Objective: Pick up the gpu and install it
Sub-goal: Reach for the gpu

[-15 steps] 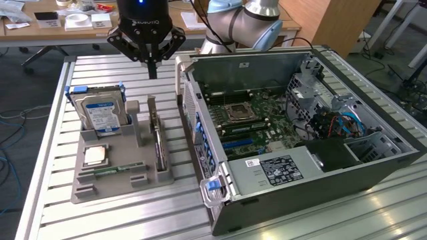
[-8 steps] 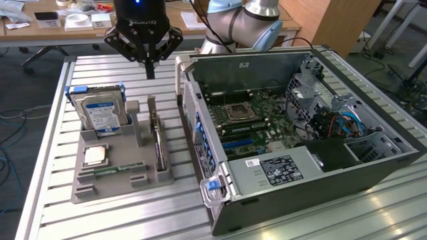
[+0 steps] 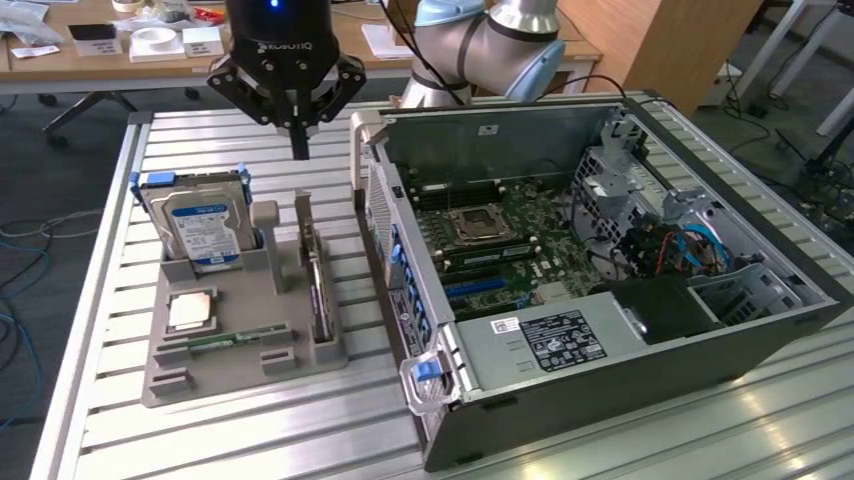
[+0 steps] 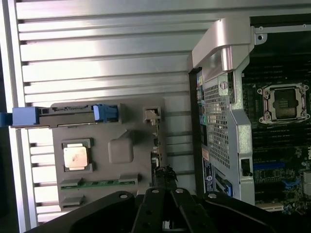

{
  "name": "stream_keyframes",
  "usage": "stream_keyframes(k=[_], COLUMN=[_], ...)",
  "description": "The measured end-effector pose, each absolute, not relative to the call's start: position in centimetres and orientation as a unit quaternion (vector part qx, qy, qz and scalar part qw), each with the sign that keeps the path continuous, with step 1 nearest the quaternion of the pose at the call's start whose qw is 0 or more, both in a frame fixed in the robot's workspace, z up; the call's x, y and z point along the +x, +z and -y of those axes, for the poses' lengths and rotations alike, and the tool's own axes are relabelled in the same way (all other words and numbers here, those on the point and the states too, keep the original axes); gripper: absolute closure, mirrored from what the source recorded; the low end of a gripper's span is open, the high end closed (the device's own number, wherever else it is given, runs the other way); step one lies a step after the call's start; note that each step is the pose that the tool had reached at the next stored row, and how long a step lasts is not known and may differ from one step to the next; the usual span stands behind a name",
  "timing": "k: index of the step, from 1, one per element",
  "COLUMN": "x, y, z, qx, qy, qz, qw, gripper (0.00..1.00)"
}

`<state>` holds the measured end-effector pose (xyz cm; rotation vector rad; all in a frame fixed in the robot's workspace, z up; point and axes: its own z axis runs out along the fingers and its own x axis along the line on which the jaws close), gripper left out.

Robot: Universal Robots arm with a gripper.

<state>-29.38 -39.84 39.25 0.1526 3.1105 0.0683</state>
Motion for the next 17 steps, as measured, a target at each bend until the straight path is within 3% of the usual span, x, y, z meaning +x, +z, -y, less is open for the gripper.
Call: stream_keyframes(k=[17], x=[-29.6], y=[39.2], z=[42.7], qx=[0.049], qy=[0.022], qz=[-0.998], qw=[0.013], gripper=[0.89])
